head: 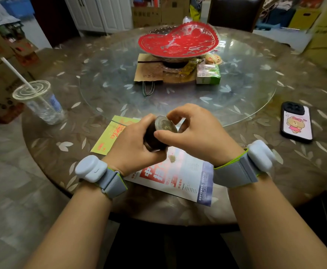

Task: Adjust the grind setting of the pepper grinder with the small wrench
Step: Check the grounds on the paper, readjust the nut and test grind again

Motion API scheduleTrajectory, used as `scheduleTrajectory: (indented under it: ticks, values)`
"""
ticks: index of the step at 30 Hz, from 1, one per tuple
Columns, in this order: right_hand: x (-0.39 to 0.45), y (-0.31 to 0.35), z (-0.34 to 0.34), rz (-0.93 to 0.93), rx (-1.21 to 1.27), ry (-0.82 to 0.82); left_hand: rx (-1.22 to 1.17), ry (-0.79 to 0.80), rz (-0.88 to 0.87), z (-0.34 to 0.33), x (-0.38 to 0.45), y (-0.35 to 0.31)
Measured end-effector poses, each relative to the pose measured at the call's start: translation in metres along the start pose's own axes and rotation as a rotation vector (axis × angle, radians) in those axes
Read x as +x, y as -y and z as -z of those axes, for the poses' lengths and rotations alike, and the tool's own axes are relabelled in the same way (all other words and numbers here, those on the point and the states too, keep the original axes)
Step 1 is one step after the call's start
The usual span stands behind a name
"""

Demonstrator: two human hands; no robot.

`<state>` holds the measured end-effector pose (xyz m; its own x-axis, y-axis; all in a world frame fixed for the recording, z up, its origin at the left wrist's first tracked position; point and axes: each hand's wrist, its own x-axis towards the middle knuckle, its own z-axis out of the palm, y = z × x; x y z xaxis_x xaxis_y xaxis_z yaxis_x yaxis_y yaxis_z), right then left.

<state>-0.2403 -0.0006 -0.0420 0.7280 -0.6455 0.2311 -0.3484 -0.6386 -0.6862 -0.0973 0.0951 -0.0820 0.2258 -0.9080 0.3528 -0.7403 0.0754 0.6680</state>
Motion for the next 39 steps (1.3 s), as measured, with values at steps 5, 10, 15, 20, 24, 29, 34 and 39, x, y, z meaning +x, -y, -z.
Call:
scheduleTrajectory:
  ticks: [5,10,15,20,24,29,34,39]
  values:
    - [0.004,-0.003,-0.001,-0.009,0.036,-0.035,-0.054,0.01,-0.029,-0.001,0.004,-0.001]
    - [0.003,-0.005,0.002,-0.007,0.058,-0.022,-0.09,-0.01,-0.023,-0.005,0.003,0.0]
    - [0.002,-0.007,0.006,0.0,0.054,0.01,-0.042,-0.054,-0.015,-0.01,0.002,0.0]
    - [0.001,-0.007,0.007,-0.005,0.058,0.019,0.012,-0.111,-0.021,-0.014,0.001,0.002]
    - [-0.001,-0.004,0.01,-0.016,0.146,0.039,-0.006,-0.156,-0.017,-0.016,0.0,0.003]
    - [-0.001,-0.012,0.011,-0.073,0.448,0.139,-0.118,-0.128,-0.052,-0.008,-0.001,0.005]
    - [-0.003,-0.026,0.001,-0.16,0.871,0.171,-0.136,-0.087,-0.059,-0.003,-0.008,0.005]
    - [-0.01,-0.035,-0.007,-0.208,1.148,0.214,-0.093,-0.094,-0.036,-0.003,-0.015,0.0]
